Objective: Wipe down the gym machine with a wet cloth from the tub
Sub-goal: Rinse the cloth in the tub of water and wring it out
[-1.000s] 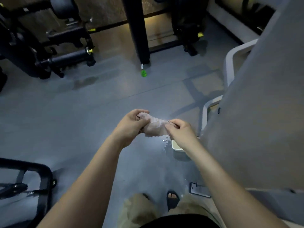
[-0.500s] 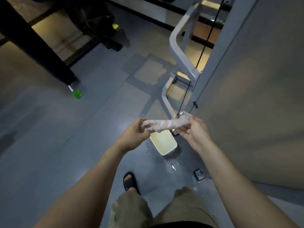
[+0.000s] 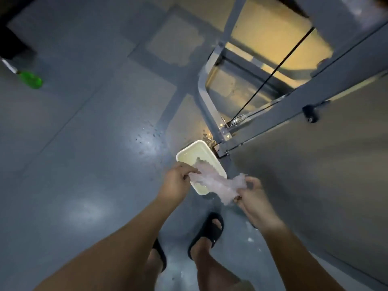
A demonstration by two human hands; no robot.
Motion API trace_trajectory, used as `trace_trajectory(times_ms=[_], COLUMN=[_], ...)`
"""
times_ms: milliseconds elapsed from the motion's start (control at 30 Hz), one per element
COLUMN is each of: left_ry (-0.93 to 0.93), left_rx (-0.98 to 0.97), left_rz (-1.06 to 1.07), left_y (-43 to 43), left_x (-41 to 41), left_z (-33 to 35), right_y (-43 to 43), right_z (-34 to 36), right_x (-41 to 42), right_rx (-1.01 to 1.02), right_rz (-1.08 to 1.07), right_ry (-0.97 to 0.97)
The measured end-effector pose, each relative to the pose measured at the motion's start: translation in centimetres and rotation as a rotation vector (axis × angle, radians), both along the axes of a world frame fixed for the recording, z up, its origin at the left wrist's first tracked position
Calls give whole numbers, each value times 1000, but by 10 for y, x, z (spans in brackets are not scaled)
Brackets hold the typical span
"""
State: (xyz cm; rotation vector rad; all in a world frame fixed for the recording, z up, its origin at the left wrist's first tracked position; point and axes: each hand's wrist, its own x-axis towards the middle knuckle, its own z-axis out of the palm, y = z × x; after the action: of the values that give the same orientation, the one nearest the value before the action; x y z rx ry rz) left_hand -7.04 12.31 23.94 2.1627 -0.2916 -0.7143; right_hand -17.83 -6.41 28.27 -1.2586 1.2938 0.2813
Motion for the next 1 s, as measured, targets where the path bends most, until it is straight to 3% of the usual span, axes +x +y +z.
trace_trajectory(times_ms=[100,267,433,500,667,833,1000], left_ry=[104,88,166,154,94,17,55], left_rx=[10,160,384,486,519,579,739], left_rz=[-63,-203,-402,-463,-577,-605,-706], left_y=[-16,-33,-52,-63,-98,-112,-116], left_x=[1,19,24,30,41,62,76], left_z=[-91,-230,-339,-371,-434,-485,-498], right_y=[-20,-45,-44,-39,-30,-28,-31], right_z=[-109,-263,-390,-422,-482,-532,-552], right_x=[9,29,35,44,67,80,90], right_rx=[-32,-173,-186,-182,-130,-373,-389], right_rz=[55,206,634,786,834,886,952], right_ry=[66,42,166,222,131,150,227])
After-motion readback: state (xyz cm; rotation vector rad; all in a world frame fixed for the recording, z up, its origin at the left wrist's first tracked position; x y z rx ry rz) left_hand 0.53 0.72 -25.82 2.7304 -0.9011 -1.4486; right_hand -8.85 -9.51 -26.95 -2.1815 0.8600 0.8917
